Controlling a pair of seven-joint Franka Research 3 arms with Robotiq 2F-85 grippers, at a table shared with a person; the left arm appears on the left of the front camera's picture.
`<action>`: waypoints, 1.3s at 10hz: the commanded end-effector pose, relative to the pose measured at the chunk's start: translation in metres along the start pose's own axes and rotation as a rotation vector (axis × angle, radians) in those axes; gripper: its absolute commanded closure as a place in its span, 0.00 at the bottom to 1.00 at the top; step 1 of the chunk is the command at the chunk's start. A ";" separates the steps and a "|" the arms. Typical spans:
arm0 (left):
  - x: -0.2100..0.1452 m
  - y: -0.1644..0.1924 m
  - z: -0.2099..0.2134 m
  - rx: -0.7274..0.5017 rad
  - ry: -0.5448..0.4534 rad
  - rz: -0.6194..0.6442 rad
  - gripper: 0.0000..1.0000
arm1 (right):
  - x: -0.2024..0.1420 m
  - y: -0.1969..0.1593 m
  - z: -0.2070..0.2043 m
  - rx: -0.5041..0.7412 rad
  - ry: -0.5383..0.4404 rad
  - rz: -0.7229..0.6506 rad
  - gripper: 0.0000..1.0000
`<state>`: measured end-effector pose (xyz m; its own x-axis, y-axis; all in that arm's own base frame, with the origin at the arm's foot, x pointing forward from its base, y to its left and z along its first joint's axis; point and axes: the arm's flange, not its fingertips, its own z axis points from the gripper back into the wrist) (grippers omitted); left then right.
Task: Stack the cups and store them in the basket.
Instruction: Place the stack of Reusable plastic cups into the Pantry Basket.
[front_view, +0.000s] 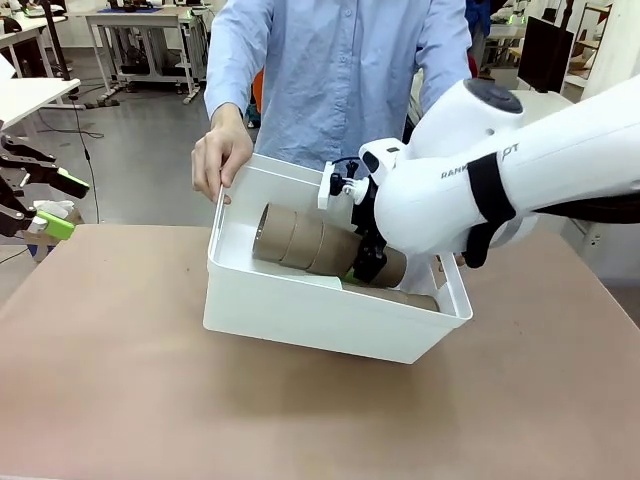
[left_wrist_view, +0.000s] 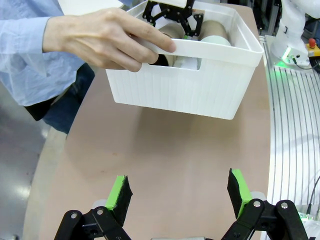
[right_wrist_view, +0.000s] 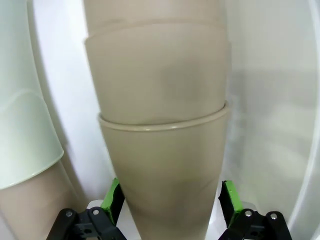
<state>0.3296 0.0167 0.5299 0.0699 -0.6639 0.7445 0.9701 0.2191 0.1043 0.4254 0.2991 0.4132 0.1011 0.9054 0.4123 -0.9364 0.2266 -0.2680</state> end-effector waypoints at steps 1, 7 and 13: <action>0.002 -0.001 0.000 0.005 -0.006 0.007 0.00 | -0.005 -0.010 0.044 0.026 -0.075 -0.030 0.00; 0.002 -0.001 0.000 0.005 -0.006 0.007 0.00 | -0.078 -0.049 0.204 0.090 -0.332 -0.115 0.00; 0.002 -0.001 0.000 0.005 -0.006 0.007 0.00 | -0.212 -0.069 0.244 0.167 -0.524 -0.145 0.00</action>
<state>0.3296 0.0169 0.5301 0.0702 -0.6644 0.7441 0.9698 0.2200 0.1049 0.3815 0.0069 0.5653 0.1126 0.5743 0.8108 -0.9629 0.2646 -0.0537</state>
